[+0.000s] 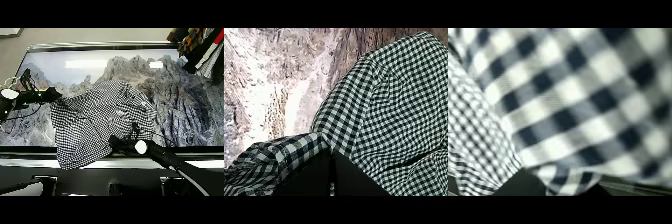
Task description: Fold the clothes and pants, and hang the long-sleeved shirts on hangers.
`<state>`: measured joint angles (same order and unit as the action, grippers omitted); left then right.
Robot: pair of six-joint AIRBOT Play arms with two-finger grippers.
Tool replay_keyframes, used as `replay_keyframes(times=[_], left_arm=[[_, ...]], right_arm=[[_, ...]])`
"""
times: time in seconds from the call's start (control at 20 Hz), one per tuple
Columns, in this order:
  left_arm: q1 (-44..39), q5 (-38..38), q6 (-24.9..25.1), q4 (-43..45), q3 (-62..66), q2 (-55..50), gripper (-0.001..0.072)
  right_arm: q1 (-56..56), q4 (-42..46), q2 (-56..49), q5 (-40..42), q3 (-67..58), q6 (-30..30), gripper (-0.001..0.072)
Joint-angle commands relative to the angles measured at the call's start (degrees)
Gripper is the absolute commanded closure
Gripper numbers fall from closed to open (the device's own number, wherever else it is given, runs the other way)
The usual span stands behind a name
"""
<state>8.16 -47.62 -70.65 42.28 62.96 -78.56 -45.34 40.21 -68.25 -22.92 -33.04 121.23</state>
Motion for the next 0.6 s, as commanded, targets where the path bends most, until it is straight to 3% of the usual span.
replay_keyframes(times=[0.0,0.15,0.3,0.45,0.55], left_arm=[[0.13,-1.07,-0.02,-0.09,1.73,1.4,0.0679],[0.59,-1.4,0.0,-0.09,9.11,6.05,0.068],[0.76,-1.38,0.0,-0.09,19.28,11.96,0.0679],[0.74,-0.28,0.0,-0.09,29.11,18.84,0.0679],[0.74,2.51,0.0,-0.07,33.24,24.44,0.0679]], right_arm=[[2.49,1.42,-0.2,1.31,-6.47,-5.64,0.0679],[14.03,9.9,2.38,-8.94,-20.68,-7.98,0.0679],[24.09,12.63,4.33,-19.43,-40.65,-14.84,0.0679],[27.69,14.19,5.75,-30.91,-60.67,-22.67,0.0679],[27.69,18.53,7.96,-37.79,-70.84,-23.12,0.0679]])
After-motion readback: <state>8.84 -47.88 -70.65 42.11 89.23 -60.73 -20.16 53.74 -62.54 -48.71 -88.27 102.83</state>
